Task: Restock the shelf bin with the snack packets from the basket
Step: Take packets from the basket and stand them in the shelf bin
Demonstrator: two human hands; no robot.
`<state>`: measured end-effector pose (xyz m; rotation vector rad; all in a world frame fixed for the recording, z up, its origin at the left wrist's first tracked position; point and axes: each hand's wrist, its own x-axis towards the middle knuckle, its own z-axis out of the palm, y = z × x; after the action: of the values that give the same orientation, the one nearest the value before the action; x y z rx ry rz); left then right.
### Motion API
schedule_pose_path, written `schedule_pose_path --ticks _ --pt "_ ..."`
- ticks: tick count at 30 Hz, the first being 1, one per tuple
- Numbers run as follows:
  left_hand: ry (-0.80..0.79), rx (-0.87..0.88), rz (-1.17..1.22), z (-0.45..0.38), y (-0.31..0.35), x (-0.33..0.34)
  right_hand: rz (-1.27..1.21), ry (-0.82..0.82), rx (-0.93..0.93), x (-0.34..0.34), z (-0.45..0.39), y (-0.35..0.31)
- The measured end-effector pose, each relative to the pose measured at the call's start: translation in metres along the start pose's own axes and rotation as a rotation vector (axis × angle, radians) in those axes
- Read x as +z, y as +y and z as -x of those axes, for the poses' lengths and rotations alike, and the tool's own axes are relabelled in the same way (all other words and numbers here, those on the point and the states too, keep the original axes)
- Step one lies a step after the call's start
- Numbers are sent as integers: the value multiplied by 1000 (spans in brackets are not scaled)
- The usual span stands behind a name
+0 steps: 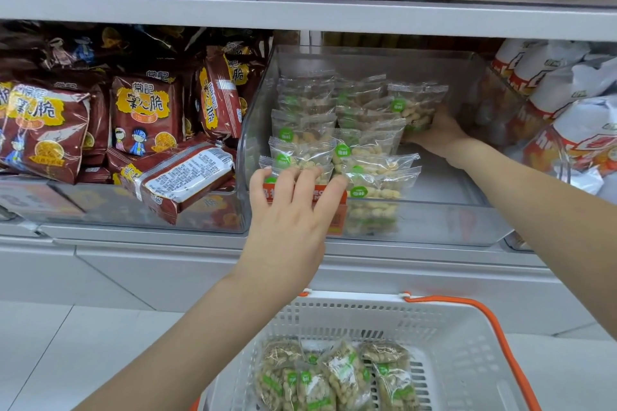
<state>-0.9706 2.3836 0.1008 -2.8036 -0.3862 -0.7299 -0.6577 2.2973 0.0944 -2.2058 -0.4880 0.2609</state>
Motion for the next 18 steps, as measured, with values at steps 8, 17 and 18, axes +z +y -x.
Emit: schedule_pose_path --ticks 8,17,18 --pt "3 24 12 1 -3 -1 -15 -32 71 -6 6 -5" --pt "76 91 98 9 3 -14 160 59 -171 -51 115 -28" --pt "107 129 106 12 6 -17 217 95 -260 -53 137 -25"
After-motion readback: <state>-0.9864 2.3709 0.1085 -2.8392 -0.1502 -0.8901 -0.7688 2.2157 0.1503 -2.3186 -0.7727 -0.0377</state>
